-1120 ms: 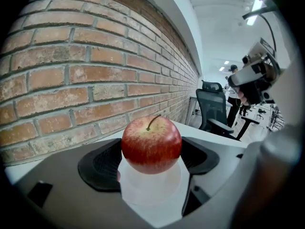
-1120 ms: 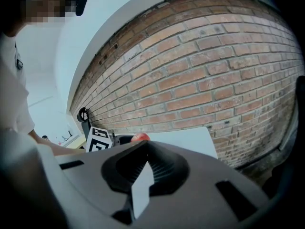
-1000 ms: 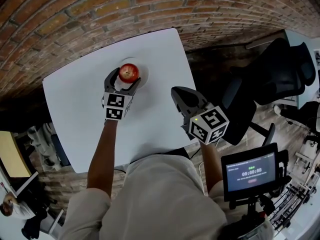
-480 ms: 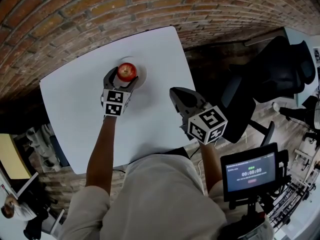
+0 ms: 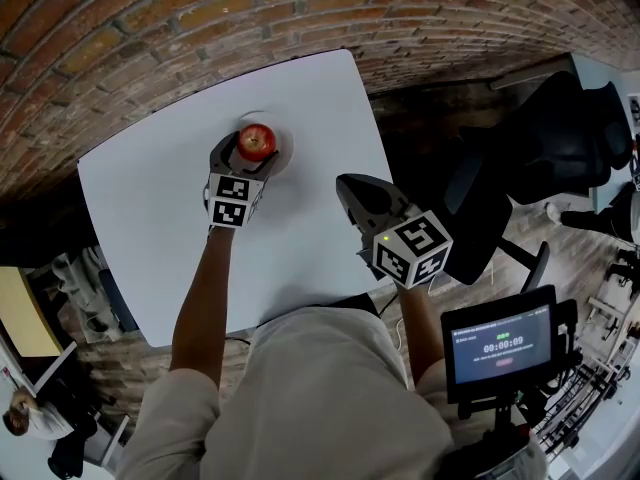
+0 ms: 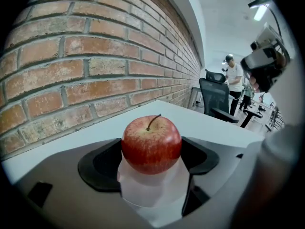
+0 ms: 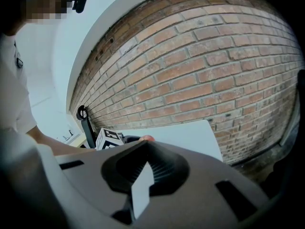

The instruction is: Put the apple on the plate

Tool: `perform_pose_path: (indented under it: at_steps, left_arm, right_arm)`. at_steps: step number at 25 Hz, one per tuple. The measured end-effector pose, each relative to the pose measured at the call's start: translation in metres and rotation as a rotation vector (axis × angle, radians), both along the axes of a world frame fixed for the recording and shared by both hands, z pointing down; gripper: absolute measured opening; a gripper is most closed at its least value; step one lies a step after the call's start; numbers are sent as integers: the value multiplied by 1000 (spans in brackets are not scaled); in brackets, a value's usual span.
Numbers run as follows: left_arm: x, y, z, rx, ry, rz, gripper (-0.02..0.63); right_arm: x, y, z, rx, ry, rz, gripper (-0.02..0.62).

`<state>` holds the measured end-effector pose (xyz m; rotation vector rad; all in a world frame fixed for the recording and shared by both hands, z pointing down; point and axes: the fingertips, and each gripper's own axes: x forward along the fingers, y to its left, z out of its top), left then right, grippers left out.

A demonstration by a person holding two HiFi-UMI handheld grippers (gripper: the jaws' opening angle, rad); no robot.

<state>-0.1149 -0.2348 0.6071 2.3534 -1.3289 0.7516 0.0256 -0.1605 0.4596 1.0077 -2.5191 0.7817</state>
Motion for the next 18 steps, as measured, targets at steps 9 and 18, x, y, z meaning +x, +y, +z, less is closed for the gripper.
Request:
perform_pose_path:
  at_steps: [9,18]
  left_arm:
    - [0,-1,2,-7,14,-7,390]
    - [0,2,5,-16,-7,-5,390]
  right_arm:
    - [5,1,2,-5,2,9,3]
    - [3,4,4,-15,-8,5,4]
